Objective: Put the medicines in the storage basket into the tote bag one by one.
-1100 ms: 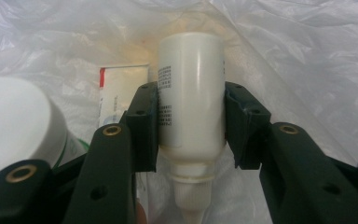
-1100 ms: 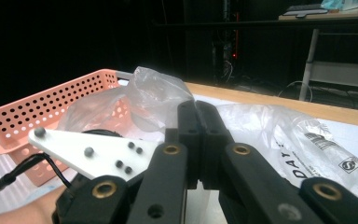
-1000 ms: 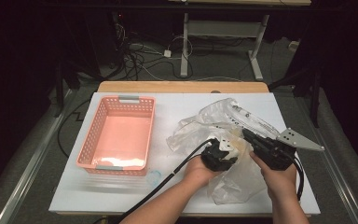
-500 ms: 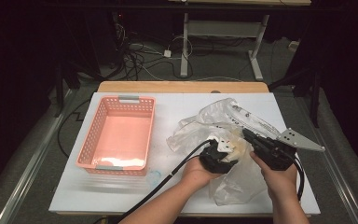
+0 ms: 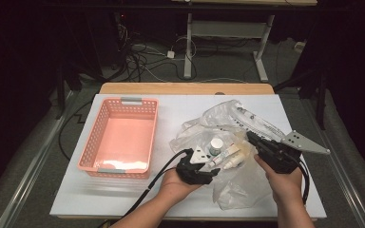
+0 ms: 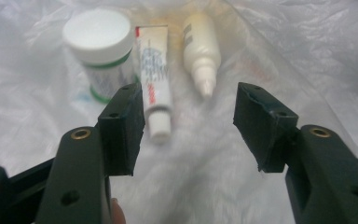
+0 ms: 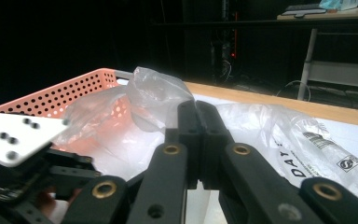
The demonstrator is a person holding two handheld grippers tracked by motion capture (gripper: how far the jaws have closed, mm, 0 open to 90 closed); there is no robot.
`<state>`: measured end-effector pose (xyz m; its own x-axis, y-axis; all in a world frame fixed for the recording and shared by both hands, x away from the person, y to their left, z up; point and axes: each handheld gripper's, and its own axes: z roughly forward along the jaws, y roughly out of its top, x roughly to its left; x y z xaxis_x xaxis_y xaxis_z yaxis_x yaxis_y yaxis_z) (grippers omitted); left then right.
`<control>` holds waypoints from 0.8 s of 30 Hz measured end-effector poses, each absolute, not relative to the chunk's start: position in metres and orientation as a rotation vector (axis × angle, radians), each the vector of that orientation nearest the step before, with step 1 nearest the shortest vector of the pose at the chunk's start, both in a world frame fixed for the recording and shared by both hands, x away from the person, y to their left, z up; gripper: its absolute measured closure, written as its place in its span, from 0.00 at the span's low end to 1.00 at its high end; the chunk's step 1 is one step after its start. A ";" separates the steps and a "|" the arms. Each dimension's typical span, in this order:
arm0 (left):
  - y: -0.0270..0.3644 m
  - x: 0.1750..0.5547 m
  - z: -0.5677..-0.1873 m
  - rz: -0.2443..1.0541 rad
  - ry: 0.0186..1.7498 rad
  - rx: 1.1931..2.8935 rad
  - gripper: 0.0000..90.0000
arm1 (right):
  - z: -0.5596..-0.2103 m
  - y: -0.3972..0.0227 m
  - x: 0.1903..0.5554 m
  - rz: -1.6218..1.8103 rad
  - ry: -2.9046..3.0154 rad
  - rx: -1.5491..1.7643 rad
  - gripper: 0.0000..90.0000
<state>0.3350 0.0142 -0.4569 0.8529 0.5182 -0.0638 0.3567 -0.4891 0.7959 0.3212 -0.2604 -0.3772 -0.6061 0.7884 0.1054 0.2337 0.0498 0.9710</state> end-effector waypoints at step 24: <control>0.036 0.313 -0.477 0.244 0.660 2.328 0.36 | -0.380 -0.263 0.319 1.558 1.873 1.035 1.00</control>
